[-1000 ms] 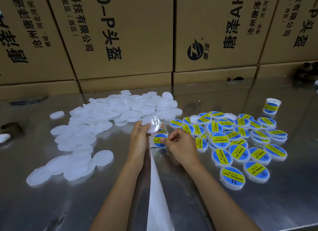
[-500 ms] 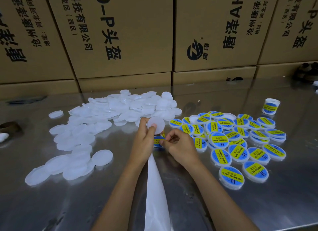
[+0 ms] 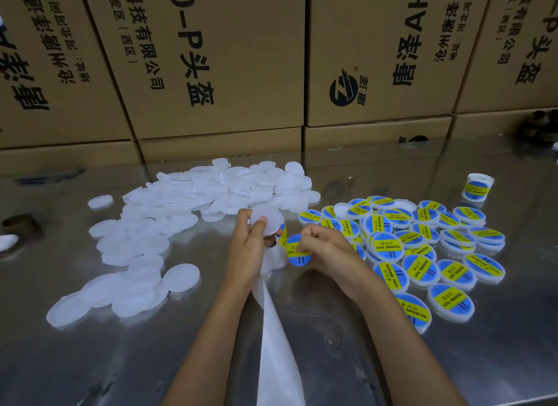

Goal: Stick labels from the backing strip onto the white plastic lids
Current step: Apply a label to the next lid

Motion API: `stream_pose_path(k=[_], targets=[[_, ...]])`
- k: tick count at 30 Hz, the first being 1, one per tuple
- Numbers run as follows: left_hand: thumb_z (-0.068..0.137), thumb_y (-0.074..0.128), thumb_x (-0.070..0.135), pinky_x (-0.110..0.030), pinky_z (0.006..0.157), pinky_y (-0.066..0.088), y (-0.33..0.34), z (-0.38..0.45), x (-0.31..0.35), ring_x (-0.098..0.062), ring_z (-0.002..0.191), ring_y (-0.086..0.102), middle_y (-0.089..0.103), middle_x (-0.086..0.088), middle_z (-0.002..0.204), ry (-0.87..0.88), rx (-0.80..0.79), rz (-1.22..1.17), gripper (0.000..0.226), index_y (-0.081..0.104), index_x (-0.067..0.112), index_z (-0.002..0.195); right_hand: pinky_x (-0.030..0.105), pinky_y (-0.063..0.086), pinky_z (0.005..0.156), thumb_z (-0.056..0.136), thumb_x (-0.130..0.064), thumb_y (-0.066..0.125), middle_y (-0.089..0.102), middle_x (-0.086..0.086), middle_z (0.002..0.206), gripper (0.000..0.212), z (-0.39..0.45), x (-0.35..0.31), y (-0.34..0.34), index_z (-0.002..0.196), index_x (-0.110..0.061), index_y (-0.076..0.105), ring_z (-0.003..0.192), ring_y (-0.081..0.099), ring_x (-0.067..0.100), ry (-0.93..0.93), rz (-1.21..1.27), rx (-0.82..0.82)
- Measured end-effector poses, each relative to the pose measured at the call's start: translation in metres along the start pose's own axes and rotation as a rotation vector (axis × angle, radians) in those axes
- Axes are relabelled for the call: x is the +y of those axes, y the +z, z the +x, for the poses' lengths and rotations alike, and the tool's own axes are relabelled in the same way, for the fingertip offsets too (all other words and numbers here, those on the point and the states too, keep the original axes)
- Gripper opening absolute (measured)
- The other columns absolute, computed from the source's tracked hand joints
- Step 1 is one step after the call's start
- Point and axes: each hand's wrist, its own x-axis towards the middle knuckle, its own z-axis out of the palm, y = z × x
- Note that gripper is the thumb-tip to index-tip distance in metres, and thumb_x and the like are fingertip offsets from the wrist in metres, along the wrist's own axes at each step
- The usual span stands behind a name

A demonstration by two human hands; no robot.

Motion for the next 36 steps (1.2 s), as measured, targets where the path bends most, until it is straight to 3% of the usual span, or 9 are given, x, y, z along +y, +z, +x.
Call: stream_pose_path(k=[3,6,8,11,13,18,22,26,36], targets=[[0.102,0.051,0.016,-0.028,0.075,0.054,-0.002,0.002,0.000,-0.019,0.090,0.066,0.070,-0.002,0.099,-0.027,0.036,-0.019,0.008,0.056,0.012,0.105,0.025,0.044,0.062,0.087,0.001,0.055,0.050,-0.001,0.068,0.032,0.000,-0.005,-0.004,0.063,-0.019,0.052,0.066,0.051,0.012,-0.021,0.283,-0.013],[0.096,0.063,0.016,-0.023,0.068,0.052,-0.006,-0.001,0.006,-0.018,0.078,0.070,0.077,0.006,0.084,-0.020,0.048,-0.081,0.004,0.065,0.014,0.094,0.025,0.050,0.060,0.088,0.001,0.059,0.059,0.009,0.079,0.019,-0.001,-0.009,-0.006,0.078,-0.013,0.053,0.070,0.059,0.017,-0.034,0.445,0.019],[0.094,0.067,0.014,-0.028,0.072,0.054,-0.009,-0.005,0.010,-0.019,0.079,0.074,0.078,0.002,0.088,0.008,0.010,-0.116,0.008,0.070,0.019,0.100,0.025,0.052,0.061,0.088,0.000,0.063,0.067,0.011,0.083,0.018,-0.001,-0.010,-0.006,0.081,-0.014,0.054,0.070,0.062,0.019,-0.046,0.486,0.052],[0.095,0.067,0.011,-0.024,0.074,0.056,-0.009,-0.011,0.016,-0.024,0.082,0.077,0.079,-0.002,0.093,0.030,-0.113,-0.176,0.038,0.066,0.036,0.123,0.025,0.052,0.063,0.088,-0.003,0.066,0.070,0.014,0.088,0.015,0.000,-0.012,-0.004,0.087,-0.013,0.054,0.070,0.065,0.021,-0.081,0.502,0.067],[0.095,0.066,0.007,-0.025,0.078,0.059,-0.006,-0.014,0.020,-0.025,0.086,0.077,0.078,-0.007,0.097,0.036,-0.172,-0.209,0.045,0.063,0.036,0.130,0.026,0.053,0.066,0.089,-0.005,0.067,0.071,0.015,0.094,0.016,-0.001,-0.013,-0.003,0.095,-0.010,0.053,0.078,0.065,0.023,-0.102,0.505,0.066],[0.097,0.060,0.001,-0.030,0.075,0.061,-0.004,-0.018,0.026,-0.028,0.093,0.075,0.076,-0.011,0.108,0.000,-0.187,-0.281,0.034,0.068,0.018,0.126,0.025,0.054,0.064,0.087,-0.006,0.070,0.073,0.016,0.095,0.017,-0.003,-0.015,0.001,0.096,-0.010,0.056,0.078,0.068,0.022,-0.111,0.465,0.112],[0.100,0.059,0.008,-0.030,0.074,0.061,-0.003,-0.019,0.028,-0.032,0.094,0.074,0.074,-0.018,0.105,-0.034,-0.160,-0.306,0.027,0.071,0.019,0.121,0.024,0.053,0.063,0.085,-0.005,0.072,0.074,0.014,0.091,0.019,-0.004,-0.017,0.004,0.092,-0.011,0.056,0.075,0.068,0.018,-0.118,0.422,0.141],[0.103,0.054,0.013,-0.028,0.074,0.060,-0.001,-0.018,0.028,-0.028,0.093,0.075,0.076,-0.010,0.109,-0.070,-0.172,-0.323,0.027,0.072,0.022,0.119,0.021,0.052,0.063,0.084,-0.005,0.074,0.073,0.012,0.084,0.020,-0.005,-0.018,0.008,0.091,-0.010,0.056,0.066,0.066,0.017,-0.121,0.327,0.186],[0.102,0.041,0.002,-0.033,0.073,0.061,0.001,-0.016,0.030,-0.030,0.093,0.075,0.075,-0.014,0.112,-0.108,-0.234,-0.390,0.041,0.076,0.020,0.111,0.016,0.049,0.055,0.083,0.000,0.074,0.071,0.005,0.071,0.023,-0.006,-0.021,0.013,0.086,-0.009,0.053,0.055,0.064,0.010,-0.138,0.318,0.261]])
